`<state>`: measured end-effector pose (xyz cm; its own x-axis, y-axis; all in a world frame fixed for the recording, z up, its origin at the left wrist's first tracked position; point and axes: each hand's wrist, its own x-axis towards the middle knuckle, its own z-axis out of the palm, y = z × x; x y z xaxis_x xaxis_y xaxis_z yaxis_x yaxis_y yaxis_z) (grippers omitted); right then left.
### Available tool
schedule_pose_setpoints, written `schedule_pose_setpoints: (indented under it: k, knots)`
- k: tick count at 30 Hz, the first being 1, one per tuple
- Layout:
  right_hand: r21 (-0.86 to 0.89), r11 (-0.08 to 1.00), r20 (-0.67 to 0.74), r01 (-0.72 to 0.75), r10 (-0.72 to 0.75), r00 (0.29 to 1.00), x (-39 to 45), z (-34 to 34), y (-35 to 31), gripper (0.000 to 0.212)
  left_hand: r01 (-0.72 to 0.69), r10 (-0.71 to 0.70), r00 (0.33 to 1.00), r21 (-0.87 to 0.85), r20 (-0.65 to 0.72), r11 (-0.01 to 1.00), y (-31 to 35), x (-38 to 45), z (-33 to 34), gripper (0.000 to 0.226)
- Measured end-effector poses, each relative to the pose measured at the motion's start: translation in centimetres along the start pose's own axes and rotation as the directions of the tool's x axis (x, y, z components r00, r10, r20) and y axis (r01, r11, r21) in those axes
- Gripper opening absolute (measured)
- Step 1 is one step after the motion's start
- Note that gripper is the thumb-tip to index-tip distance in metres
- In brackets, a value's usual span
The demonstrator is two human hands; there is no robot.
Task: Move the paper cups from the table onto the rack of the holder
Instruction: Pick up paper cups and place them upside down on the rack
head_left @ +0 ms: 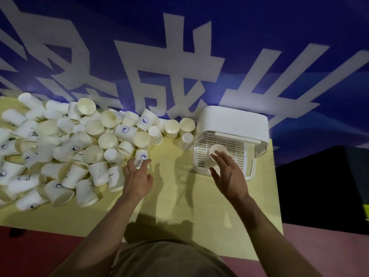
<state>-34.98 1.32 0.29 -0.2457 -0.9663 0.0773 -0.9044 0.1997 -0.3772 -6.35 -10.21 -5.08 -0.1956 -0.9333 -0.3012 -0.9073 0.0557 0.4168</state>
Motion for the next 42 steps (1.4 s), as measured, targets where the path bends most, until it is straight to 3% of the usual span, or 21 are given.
schedule_pose_setpoints:
  k: [4, 12, 18, 24, 28, 35, 42]
  knots:
    - [0.039, 0.999, 0.025, 0.011, -0.012, 1.000, -1.3, -0.8, -2.6, 0.044, 0.026, -0.026, 0.999, 0.029, 0.018, 0.999, -1.1, 1.4, 0.8, 0.058]
    - [0.055, 0.996, 0.133, -0.065, 0.057, 0.989, -2.7, -0.3, -7.1, 0.043, 0.007, -0.029, 0.982, 0.118, 0.186, 0.993, -3.6, 4.2, 1.4, 0.058]
    - [0.027, 0.992, 0.154, -0.125, 0.119, 0.981, -3.5, 1.4, -9.7, 0.039, -0.032, 0.035, 0.961, -0.016, 0.276, 0.999, -4.7, 4.6, 1.7, 0.055]
    - [0.011, 0.991, 0.181, -0.130, 0.126, 0.975, -3.2, 3.5, -12.4, 0.040, -0.238, 0.258, 0.953, -0.136, 0.156, 0.962, -5.7, 2.1, 0.6, 0.054]
    - [0.053, 0.996, 0.191, -0.070, 0.059, 0.980, -0.7, 4.9, -14.5, 0.043, -0.310, 0.332, 0.937, -0.183, 0.104, 0.933, -6.8, 0.4, -1.3, 0.063]
    - [-0.038, 0.999, 0.257, -0.025, 0.034, 0.966, 7.0, 8.7, -18.5, 0.058, -0.327, 0.319, 0.945, -0.192, -0.071, 0.925, -9.7, -1.3, -6.2, 0.068]
    - [-0.207, 0.978, 0.322, -0.029, 0.096, 0.942, 12.6, 13.5, -21.5, 0.082, -0.194, 0.168, 0.979, -0.255, -0.118, 0.947, -13.4, -1.8, -9.2, 0.055]
